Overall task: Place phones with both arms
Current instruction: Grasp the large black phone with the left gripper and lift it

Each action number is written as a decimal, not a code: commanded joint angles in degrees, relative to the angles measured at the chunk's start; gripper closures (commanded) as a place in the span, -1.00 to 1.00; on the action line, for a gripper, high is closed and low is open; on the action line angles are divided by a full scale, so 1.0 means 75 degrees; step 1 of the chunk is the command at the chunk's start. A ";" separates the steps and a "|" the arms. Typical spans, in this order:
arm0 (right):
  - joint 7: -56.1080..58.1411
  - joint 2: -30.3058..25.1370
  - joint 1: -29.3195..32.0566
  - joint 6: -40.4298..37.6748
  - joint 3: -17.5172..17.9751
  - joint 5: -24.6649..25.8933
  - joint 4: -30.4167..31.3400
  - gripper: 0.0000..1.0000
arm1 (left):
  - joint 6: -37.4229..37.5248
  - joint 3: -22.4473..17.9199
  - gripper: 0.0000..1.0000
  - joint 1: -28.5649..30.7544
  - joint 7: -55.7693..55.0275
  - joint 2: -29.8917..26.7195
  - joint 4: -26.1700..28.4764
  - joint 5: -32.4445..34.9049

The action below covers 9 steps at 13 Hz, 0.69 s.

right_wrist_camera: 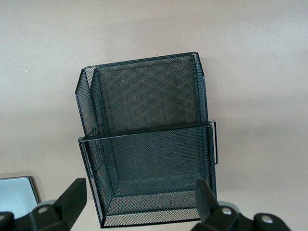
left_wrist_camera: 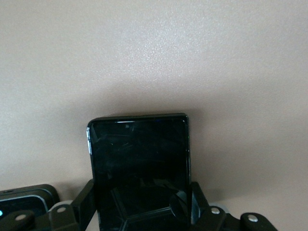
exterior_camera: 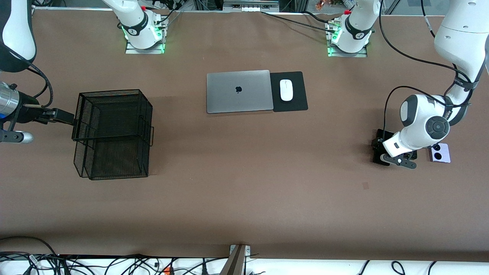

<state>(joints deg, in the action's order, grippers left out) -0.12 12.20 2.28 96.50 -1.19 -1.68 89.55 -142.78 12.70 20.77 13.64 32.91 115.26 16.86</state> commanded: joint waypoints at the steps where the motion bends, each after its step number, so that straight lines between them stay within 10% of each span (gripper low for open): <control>1: 0.0005 -0.0044 0.0036 0.0001 0.0053 0.0095 -0.0022 -1.00 | 0.0541 0.0064 0.18 -0.0015 -0.0155 0.0077 -0.0588 0.0177; 9: 0.0005 -0.0044 0.0036 0.0001 0.0053 0.0095 -0.0022 -1.00 | 0.3088 0.0111 0.21 -0.1478 -0.2306 0.0240 -0.2817 0.0060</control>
<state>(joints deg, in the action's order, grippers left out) -0.12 12.19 2.27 96.50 -1.17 -1.68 89.55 -121.62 14.01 13.23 2.21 33.03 97.43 16.86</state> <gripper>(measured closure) 0.000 0.198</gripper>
